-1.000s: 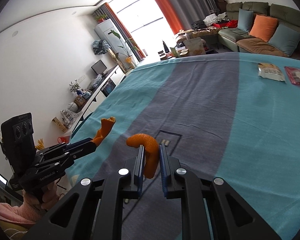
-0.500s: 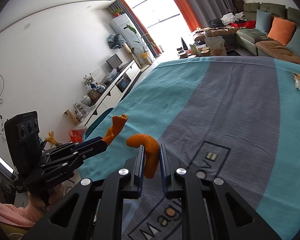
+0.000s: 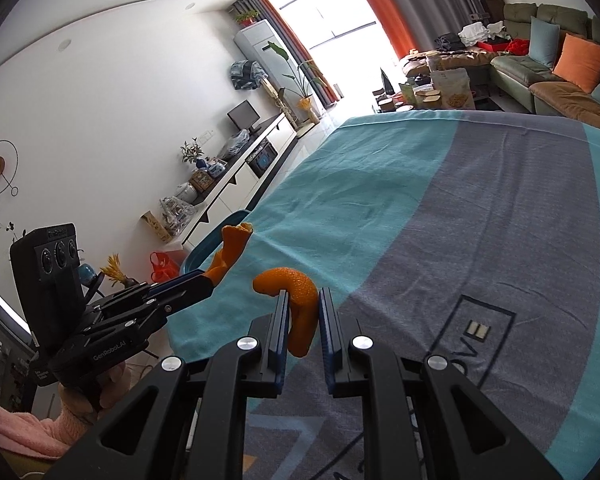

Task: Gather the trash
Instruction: 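Lift both orange peels and carry them toward the teal bin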

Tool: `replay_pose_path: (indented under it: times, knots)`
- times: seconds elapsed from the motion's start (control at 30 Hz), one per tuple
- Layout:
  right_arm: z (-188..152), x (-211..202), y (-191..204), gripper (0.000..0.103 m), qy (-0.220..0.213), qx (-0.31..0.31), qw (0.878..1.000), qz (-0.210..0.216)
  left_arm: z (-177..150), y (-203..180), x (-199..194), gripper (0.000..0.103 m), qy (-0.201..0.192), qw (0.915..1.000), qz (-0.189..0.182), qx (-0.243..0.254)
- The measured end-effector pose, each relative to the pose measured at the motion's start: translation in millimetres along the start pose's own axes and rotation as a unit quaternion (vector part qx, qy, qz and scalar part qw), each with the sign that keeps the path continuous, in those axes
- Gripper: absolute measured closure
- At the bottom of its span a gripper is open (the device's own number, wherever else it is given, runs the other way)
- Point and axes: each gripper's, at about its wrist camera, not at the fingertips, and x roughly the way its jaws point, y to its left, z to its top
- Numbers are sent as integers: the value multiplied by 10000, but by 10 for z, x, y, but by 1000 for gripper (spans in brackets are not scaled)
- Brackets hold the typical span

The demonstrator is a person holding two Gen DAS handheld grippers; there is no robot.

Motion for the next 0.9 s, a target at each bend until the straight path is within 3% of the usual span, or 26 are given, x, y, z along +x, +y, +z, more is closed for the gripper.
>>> replay_pose_path:
  times: [0.9]
  knots:
    - [133, 331, 244, 90, 168, -170, 9993, 277, -57, 319, -180, 84, -142, 9990, 300, -285]
